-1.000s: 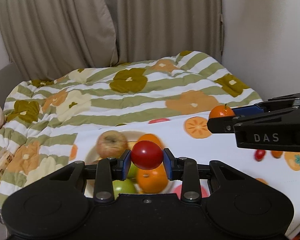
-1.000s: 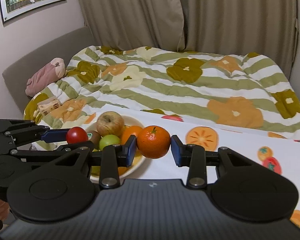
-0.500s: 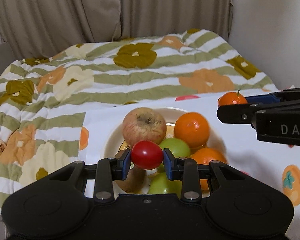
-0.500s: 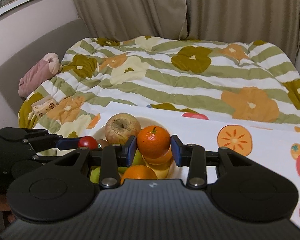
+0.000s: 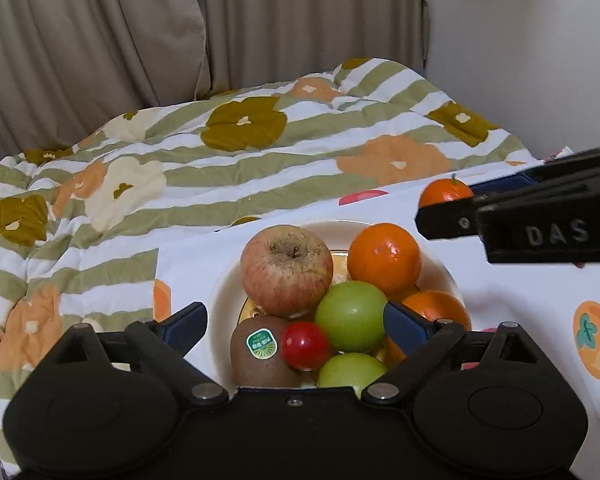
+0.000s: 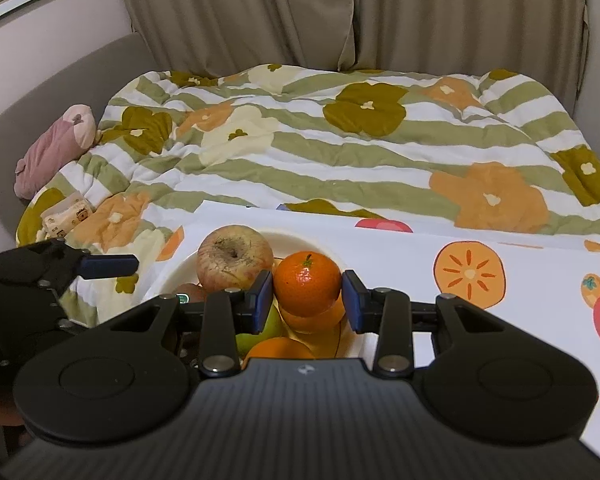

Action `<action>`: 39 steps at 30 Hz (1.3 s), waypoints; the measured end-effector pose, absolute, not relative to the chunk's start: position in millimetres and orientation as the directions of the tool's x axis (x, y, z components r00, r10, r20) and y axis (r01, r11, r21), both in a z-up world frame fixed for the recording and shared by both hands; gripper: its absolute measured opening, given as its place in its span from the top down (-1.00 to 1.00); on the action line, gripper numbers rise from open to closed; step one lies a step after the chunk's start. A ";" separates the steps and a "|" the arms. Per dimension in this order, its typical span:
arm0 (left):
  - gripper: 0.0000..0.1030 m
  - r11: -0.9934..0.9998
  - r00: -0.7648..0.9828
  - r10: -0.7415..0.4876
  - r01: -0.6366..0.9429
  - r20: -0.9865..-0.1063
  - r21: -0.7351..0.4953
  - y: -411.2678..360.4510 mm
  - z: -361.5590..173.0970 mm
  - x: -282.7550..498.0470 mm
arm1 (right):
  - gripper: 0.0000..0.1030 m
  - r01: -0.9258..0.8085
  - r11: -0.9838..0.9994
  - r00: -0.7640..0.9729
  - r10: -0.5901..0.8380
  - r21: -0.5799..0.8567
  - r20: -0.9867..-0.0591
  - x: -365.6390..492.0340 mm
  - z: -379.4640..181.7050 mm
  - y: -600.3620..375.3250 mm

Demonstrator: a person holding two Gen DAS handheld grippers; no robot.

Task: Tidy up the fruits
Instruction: 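Release the tomato and tangerine onto the plate and withdraw both tools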

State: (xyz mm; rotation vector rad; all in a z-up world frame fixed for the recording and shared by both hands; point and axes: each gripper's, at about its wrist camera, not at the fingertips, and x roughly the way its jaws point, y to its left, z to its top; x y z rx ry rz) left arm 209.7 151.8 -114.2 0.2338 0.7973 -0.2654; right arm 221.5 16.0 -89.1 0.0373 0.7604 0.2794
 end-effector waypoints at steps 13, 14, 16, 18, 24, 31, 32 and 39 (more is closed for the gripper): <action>-0.89 0.964 0.673 -0.136 0.260 -0.727 0.060 167.1 -103.1 198.2 | -0.02 -0.356 0.928 0.651 0.329 0.107 -0.684 244.6 -101.6 38.8; -0.89 0.965 0.675 -0.130 0.255 -0.726 0.064 167.8 -102.9 197.3 | -0.01 -0.366 0.925 0.645 0.333 0.105 -0.687 247.0 -104.2 41.6; -0.89 0.966 0.679 -0.119 0.247 -0.725 0.073 170.0 -103.0 195.4 | -0.02 -0.380 0.920 0.639 0.340 0.102 -0.690 250.9 -108.4 46.1; -0.89 0.969 0.679 -0.112 0.236 -0.726 0.072 173.0 -103.9 194.9 | -0.02 -0.389 0.916 0.632 0.345 0.101 -0.694 254.2 -112.4 49.7; -0.88 0.971 0.667 -0.104 0.230 -0.737 0.071 177.1 -111.4 195.1 | -0.13 -0.385 0.918 0.635 0.335 0.090 -0.697 258.7 -120.9 56.9; -0.89 0.970 0.658 -0.113 0.237 -0.744 0.062 177.1 -116.7 194.6 | -1.00 -0.382 0.916 0.648 0.357 0.118 -0.673 254.0 -120.5 50.0; -0.89 0.969 0.657 -0.114 0.238 -0.745 0.061 176.7 -117.2 194.1 | -1.00 -0.380 0.917 0.648 0.355 0.117 -0.674 253.2 -120.6 49.2; -0.89 0.969 0.662 -0.109 0.236 -0.742 0.068 172.9 -115.7 190.1 | -1.00 -0.366 0.923 0.658 0.347 0.118 -0.668 245.3 -113.9 45.0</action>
